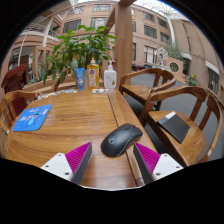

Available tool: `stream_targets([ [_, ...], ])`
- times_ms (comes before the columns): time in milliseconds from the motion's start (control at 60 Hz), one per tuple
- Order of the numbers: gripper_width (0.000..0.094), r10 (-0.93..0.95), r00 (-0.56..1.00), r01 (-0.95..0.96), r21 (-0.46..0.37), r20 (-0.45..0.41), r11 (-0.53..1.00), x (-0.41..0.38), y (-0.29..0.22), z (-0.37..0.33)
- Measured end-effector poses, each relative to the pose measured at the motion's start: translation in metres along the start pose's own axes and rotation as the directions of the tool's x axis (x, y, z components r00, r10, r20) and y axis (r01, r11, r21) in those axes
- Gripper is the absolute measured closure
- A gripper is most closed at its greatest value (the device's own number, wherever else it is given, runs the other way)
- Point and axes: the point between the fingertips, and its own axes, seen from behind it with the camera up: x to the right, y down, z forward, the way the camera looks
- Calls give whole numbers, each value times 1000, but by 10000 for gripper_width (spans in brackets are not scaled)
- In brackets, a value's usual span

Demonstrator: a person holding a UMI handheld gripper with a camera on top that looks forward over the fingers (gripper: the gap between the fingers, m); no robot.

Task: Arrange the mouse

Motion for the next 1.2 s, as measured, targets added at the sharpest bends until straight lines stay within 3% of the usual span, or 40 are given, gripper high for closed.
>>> stream_targets([
  [317,96,31,999,-31,-29,-16,999,3,-22,57],
  [467,217,-1,1000,0,-41,-31,999,-4,-30,74],
  [550,425,-28,999,27,-44,-29,999,-8,-34,79],
  [800,571,-19,1000,18,-60,-16,998,-13,-35,82],
  [900,571,-19,999,17,-67,-31,998,-11,-37,79],
  [1017,571,-10,998,9,-14,-59,1000,-8,-67,63],
  [1200,571,-8,997,25,209,-81,978,-27,-195,7],
])
